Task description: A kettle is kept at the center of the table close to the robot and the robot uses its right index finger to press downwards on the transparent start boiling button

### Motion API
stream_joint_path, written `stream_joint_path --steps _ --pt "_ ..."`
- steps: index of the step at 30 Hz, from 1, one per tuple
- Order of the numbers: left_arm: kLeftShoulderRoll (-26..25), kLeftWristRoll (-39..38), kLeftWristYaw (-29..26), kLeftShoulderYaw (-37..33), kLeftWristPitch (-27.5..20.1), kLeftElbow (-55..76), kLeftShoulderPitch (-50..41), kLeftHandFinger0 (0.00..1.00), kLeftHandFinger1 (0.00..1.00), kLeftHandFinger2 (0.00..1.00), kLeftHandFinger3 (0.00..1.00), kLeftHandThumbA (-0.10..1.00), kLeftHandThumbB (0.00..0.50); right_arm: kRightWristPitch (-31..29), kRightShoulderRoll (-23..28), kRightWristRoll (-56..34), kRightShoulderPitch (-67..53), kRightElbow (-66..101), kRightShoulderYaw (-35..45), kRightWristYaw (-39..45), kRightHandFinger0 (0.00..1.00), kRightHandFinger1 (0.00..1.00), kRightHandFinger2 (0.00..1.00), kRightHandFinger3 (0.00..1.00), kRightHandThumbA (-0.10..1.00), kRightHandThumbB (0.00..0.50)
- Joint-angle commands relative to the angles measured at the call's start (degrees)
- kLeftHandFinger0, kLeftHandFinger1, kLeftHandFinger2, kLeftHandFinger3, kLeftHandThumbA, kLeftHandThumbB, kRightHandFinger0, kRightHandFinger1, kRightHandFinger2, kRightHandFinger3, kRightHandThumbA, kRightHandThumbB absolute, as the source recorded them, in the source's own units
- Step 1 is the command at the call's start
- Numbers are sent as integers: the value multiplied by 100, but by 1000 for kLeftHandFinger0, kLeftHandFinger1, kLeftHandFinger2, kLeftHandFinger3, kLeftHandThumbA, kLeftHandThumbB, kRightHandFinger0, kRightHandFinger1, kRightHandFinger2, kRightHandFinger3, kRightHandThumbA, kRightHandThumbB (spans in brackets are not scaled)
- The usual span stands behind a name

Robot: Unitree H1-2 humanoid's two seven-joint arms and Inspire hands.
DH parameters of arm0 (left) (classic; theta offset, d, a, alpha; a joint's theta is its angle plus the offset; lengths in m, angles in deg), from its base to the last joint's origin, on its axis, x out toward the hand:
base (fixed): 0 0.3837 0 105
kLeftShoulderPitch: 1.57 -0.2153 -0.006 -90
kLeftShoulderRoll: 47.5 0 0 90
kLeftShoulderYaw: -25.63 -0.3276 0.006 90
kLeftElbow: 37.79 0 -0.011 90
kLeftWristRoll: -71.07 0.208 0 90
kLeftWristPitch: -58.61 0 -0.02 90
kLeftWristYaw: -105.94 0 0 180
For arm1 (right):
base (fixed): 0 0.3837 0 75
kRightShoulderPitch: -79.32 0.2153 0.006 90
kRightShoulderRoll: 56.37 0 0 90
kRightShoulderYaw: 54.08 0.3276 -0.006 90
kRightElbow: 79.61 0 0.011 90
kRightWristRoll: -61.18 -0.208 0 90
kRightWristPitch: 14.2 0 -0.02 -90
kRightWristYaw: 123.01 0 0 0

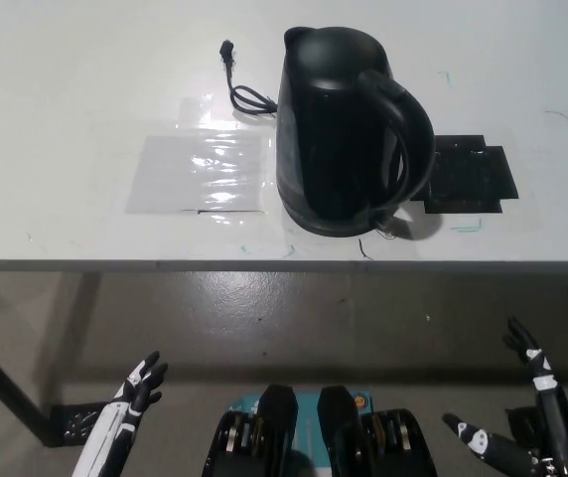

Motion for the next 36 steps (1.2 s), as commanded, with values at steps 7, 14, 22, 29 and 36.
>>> stream_joint_path --steps 7,14,22,29,36 --pt "-89 -109 241 -107 -290 1143 66 1000 1000 1000 1000 1000 358 718 -408 3257 743 1271 -246 -628 0 0 0 1000 1000 317" --pt "-46 -269 291 -85 -175 1025 128 1000 1000 1000 1000 1000 335 975 -390 3424 1145 985 -405 -427 0 0 3 1000 1000 306" --pt "1 -159 278 -119 -284 825 89 1000 1000 1000 1000 1000 331 1389 -359 3673 1504 559 -626 -253 0 0 0 1000 1000 323" --pt "3 -194 276 -123 -321 695 170 1000 1000 1000 1000 1000 330 1862 -326 3935 1887 155 -850 -71 0 0 0 1000 1000 317" --pt "4 -244 281 -117 -316 703 161 1000 1000 1000 1000 1000 314 2128 -292 3981 2141 -256 -984 -103 0 0 0 1000 1000 307"
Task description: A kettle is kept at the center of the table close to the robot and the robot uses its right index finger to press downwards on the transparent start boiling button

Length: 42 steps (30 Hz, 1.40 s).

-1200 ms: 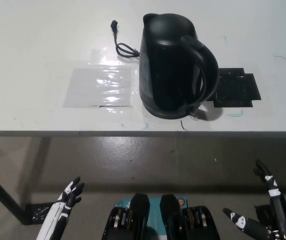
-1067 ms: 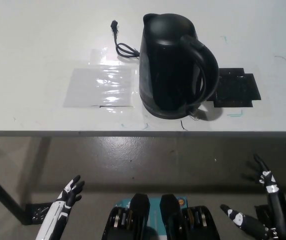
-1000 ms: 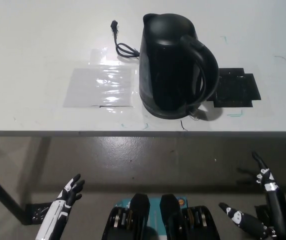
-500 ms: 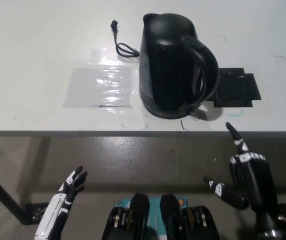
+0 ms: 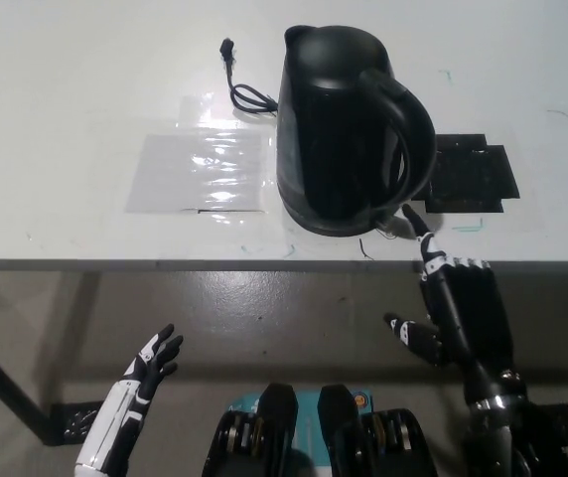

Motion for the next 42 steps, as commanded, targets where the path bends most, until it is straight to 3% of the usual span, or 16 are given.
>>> stream_joint_path --steps 1,32,42 --pt "-4 -115 106 -12 -212 142 61 1000 1000 1000 1000 1000 310 343 -10 227 281 -145 -85 -80 0 0 0 1000 1000 304" --pt "-36 -93 105 -91 -161 105 80 1000 1000 1000 1000 1000 300 827 220 -23 691 -879 -221 -190 0 0 0 1000 1000 277" --pt "-44 -120 123 -101 -150 122 94 1000 1000 1000 1000 1000 322 923 232 -48 808 -1003 -272 -222 0 0 0 1000 1000 267"
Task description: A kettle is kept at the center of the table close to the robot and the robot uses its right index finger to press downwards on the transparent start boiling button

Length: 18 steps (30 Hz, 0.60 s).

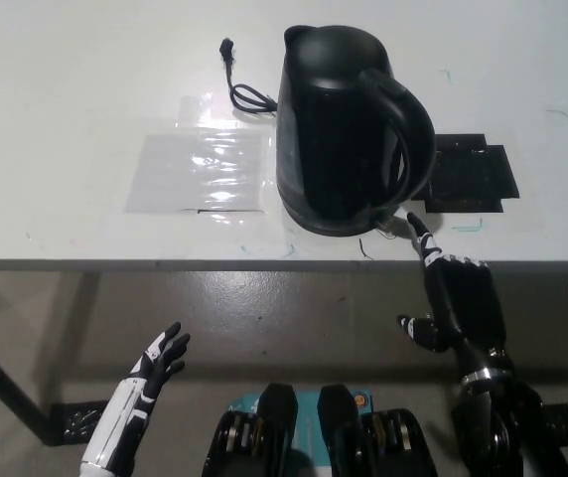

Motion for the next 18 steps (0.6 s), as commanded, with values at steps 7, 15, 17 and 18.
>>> stream_joint_path --steps 7,15,17,18 --pt "-48 -33 127 -18 -147 155 61 1000 1000 1000 1000 1000 319 93 -15 -135 347 -269 -50 -280 0 0 0 1000 1000 270" --pt "-59 -49 146 -3 -120 132 84 1000 1000 1000 1000 1000 322 118 -49 -199 526 -640 -114 -367 0 0 0 1000 1000 266" --pt "-59 -18 143 -3 -110 136 77 1000 1000 1000 1000 1000 322 132 -57 -220 548 -690 -136 -375 0 0 0 1000 1000 262" --pt "-60 11 139 -5 -110 134 84 1000 1000 1000 1000 1000 323 130 -56 -230 567 -714 -146 -381 0 0 0 1000 1000 265"
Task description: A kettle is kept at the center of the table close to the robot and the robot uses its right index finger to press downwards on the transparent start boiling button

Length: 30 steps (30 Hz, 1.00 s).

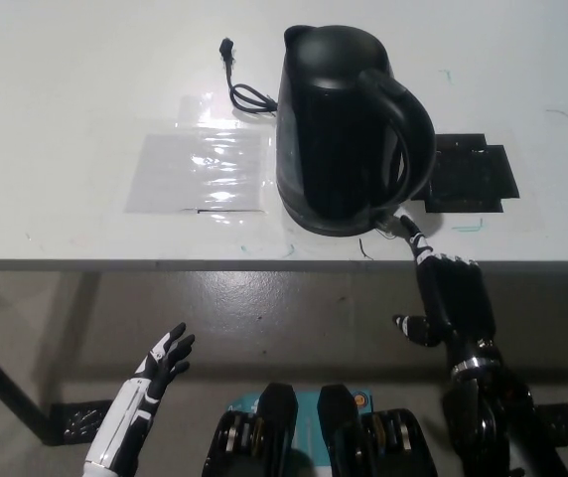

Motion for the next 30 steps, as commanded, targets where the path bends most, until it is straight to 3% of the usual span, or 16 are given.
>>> stream_joint_path --steps 1,30 --pt "-62 5 75 30 -147 116 78 1000 1000 1000 1000 1000 318 28 -49 -117 279 -62 -62 -271 0 0 1 1000 1000 262" --pt "-57 -31 128 29 -144 162 85 1000 1000 1000 1000 1000 322 146 -91 -210 561 -265 -181 -292 0 0 14 1000 1000 268"
